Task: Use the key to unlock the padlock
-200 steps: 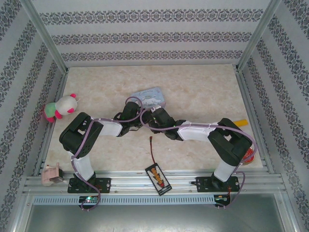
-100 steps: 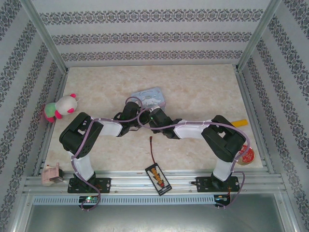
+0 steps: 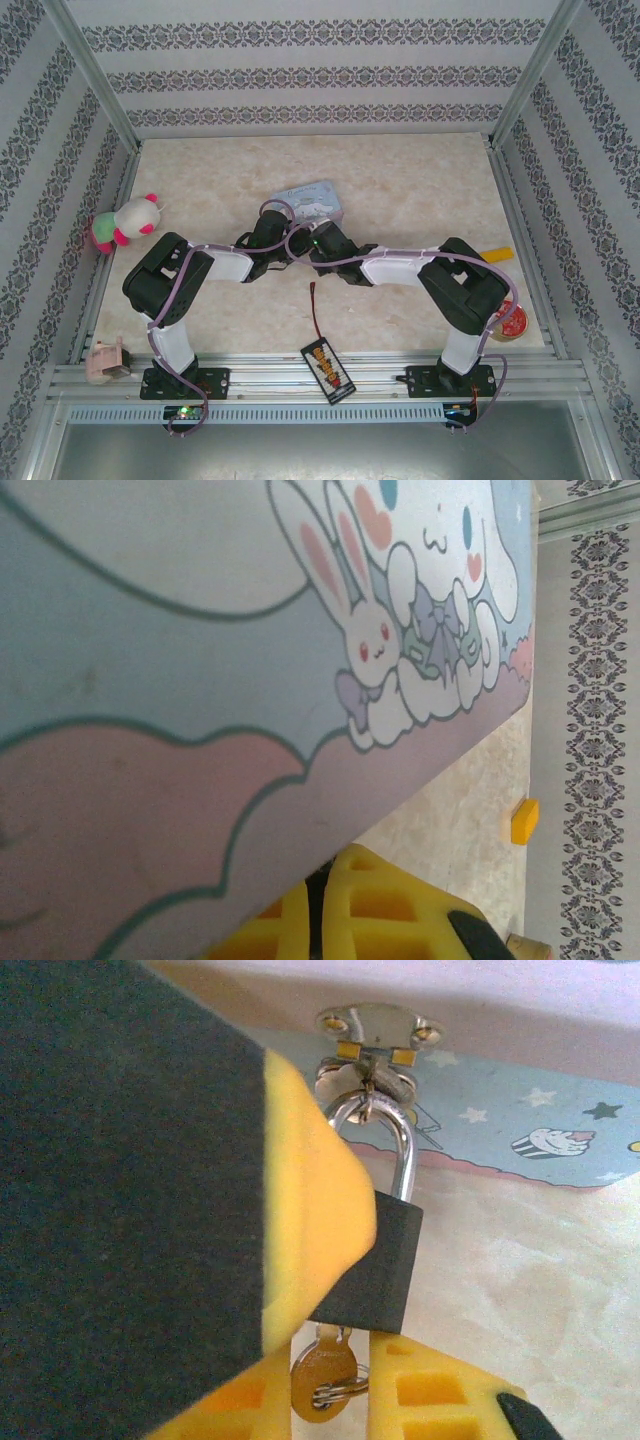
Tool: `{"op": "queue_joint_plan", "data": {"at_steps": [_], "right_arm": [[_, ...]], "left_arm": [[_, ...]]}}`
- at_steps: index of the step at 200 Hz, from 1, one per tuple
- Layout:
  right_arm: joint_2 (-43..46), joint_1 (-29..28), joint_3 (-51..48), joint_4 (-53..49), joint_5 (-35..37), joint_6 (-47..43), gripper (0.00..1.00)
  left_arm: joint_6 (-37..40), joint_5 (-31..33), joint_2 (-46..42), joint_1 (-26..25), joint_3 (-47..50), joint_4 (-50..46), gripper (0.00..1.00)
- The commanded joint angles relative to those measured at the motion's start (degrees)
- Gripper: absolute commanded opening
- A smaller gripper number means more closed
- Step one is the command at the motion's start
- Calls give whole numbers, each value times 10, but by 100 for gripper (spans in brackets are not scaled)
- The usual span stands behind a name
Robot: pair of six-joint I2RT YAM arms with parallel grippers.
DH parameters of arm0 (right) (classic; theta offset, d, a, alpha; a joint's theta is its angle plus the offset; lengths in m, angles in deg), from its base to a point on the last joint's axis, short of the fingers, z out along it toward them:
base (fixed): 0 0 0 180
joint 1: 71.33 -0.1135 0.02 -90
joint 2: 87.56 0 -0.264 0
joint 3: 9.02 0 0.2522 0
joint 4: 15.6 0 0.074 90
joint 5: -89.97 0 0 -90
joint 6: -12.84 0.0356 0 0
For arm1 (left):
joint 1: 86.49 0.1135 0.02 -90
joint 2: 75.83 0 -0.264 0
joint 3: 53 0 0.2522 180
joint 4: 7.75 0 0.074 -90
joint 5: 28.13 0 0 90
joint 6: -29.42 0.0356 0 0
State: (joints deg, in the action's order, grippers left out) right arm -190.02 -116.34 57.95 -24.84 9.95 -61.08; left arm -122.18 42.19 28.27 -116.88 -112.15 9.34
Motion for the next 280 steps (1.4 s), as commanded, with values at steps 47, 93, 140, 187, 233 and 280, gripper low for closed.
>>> {"op": "queue_joint_plan", "data": {"at_steps": [47, 93, 140, 187, 233, 280], "right_arm": [[34, 62, -18, 63, -139, -1, 2], [34, 96, -22, 65, -217, 14, 0], [24, 136, -28, 88, -314, 46, 0], [10, 169, -28, 117, -394, 72, 0], [-7, 192, -39, 175, -455, 122, 0], [-10, 202, -54, 200, -468, 157, 0]], "left_arm": [[-2, -38, -11, 2, 0, 14, 0], [-3, -44, -10, 3, -1, 13, 2], [-6, -48, -5, 3, -2, 14, 3], [-7, -51, -4, 4, -2, 16, 6], [-12, -56, 0, 6, 1, 21, 7], [-17, -59, 2, 10, 2, 26, 17]]}}
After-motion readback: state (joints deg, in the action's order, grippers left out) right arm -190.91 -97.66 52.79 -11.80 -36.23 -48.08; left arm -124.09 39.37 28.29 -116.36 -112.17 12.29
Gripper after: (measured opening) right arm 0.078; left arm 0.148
